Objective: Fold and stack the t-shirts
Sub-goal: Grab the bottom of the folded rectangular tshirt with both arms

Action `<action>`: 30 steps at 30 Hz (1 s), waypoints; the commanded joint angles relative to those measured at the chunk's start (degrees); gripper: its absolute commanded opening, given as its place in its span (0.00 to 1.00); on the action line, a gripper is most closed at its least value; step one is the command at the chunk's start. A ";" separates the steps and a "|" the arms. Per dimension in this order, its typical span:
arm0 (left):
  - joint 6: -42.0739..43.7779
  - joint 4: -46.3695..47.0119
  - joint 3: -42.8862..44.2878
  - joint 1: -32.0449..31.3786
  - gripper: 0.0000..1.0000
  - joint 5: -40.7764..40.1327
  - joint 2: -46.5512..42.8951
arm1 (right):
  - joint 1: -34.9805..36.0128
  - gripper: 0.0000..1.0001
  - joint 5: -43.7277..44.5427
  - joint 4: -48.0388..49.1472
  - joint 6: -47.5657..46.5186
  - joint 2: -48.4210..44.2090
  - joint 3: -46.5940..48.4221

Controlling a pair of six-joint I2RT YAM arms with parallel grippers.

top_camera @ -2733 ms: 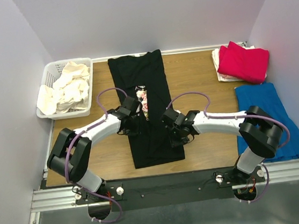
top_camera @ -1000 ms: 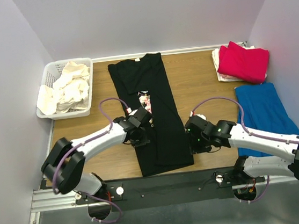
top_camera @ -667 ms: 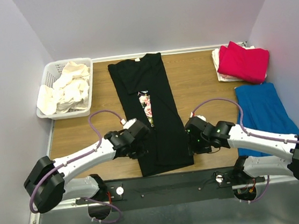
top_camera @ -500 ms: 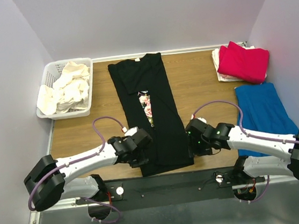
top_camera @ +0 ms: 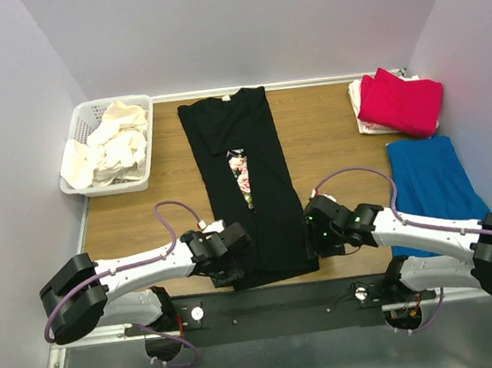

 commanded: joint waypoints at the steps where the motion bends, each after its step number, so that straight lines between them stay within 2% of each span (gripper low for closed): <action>1: -3.06 -2.68 -1.13 -0.67 0.44 -0.25 -0.26 | 0.35 0.64 -0.77 3.35 -0.74 2.44 -1.15; 4: -4.45 -3.83 -1.13 -1.55 0.44 -0.42 -1.39 | 0.27 0.64 -2.43 4.67 -0.75 3.41 -2.03; 9: -5.08 1.34 -2.27 -1.64 0.44 -0.25 -0.71 | 0.27 0.61 -2.97 6.42 -1.18 5.17 -3.26; 13: -4.55 4.87 -3.15 -1.99 0.43 1.25 2.55 | 0.35 0.50 -3.50 7.04 -1.45 5.87 -3.97; 16: -4.29 4.70 -3.50 -2.25 0.32 1.25 2.82 | 0.35 0.32 -4.29 6.87 -1.27 4.74 -4.93; 17: -4.29 4.61 -3.85 -2.34 0.24 1.33 2.29 | 0.27 0.23 -4.81 6.69 -1.19 4.29 -5.28; 18: -4.72 4.52 -4.20 -2.34 0.00 1.60 2.20 | 0.35 0.17 -5.08 6.43 -0.92 3.68 -5.64; 23: -6.13 1.27 -6.31 -3.48 0.00 2.74 0.62 | 0.35 0.01 -5.43 2.31 0.66 -0.71 -7.04; 30: -8.77 -2.15 -5.44 -4.80 0.00 2.48 -1.84 | 0.27 0.01 -4.90 -0.78 1.28 -3.97 -7.66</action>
